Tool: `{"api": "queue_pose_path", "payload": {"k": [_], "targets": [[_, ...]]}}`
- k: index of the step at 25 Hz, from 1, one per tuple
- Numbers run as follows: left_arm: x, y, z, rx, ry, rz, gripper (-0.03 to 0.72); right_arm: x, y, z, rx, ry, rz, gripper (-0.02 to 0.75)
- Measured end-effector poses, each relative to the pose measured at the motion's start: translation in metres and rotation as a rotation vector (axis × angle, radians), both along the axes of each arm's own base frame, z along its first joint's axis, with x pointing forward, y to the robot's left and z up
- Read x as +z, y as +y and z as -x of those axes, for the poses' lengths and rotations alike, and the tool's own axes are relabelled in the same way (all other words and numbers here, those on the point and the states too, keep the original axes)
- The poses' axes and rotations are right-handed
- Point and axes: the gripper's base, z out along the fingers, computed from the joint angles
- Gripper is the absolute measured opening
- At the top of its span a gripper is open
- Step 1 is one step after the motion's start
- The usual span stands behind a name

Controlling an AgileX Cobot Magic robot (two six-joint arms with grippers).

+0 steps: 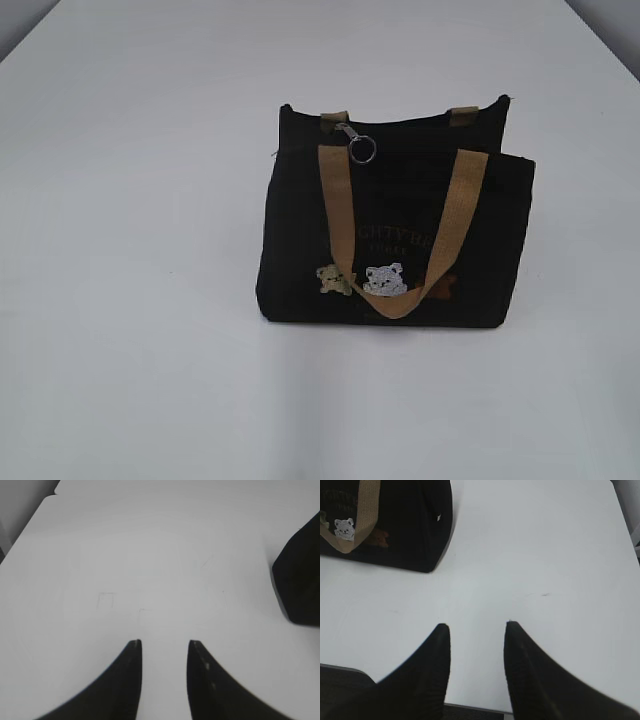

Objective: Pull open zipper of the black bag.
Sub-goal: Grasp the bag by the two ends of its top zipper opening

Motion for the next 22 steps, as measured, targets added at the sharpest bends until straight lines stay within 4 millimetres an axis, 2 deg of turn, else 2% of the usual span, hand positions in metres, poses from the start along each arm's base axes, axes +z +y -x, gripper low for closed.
{"api": "queue_pose_path", "payload": {"k": [22], "targets": [[0.0000,0.0000,0.0000,0.000,0.000,0.000,0.236,0.0000,0.0000,0.0000,0.000,0.000,0.000,0.291]]}}
